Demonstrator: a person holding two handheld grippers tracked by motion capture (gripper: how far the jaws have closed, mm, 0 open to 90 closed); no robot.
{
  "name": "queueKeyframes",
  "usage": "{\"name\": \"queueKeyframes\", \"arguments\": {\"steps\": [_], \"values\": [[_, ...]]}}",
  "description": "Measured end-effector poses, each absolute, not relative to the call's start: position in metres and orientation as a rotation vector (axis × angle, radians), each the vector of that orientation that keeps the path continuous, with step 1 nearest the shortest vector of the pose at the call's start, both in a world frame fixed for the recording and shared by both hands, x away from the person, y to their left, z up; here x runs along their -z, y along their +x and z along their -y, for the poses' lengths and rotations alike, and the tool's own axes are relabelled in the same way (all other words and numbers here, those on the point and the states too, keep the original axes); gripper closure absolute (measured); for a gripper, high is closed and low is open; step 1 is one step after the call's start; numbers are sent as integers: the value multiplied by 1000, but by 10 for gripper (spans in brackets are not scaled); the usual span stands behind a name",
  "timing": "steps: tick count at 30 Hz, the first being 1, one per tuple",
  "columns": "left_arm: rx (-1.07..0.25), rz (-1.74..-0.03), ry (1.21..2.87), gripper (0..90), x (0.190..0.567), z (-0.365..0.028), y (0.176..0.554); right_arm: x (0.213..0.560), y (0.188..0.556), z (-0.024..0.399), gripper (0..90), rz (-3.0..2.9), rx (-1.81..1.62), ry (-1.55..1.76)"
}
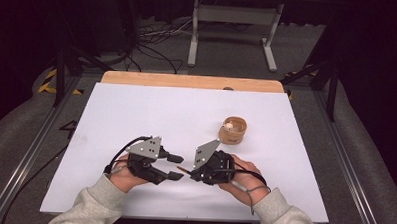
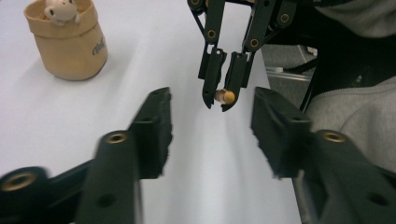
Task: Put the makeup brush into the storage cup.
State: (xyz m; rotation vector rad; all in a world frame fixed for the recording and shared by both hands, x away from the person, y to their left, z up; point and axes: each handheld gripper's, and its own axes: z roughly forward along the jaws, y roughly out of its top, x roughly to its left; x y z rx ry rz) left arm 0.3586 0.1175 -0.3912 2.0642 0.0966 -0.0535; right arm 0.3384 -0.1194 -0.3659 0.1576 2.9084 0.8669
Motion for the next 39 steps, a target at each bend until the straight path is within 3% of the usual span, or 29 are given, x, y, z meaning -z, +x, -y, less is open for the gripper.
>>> {"name": "queueKeyframes", "arguments": {"steps": [4,15,39], "values": [[29,-128,2035,259,390,-122,359,362,339,124,837,-2888,-923,180],[-53,-245,1953,93,392,-140,363,352,345,144,836,-2770,-1169,299],[-153,-367,1873,14,402,-173,361,340,354,170,835,-2452,-1481,527]]}}
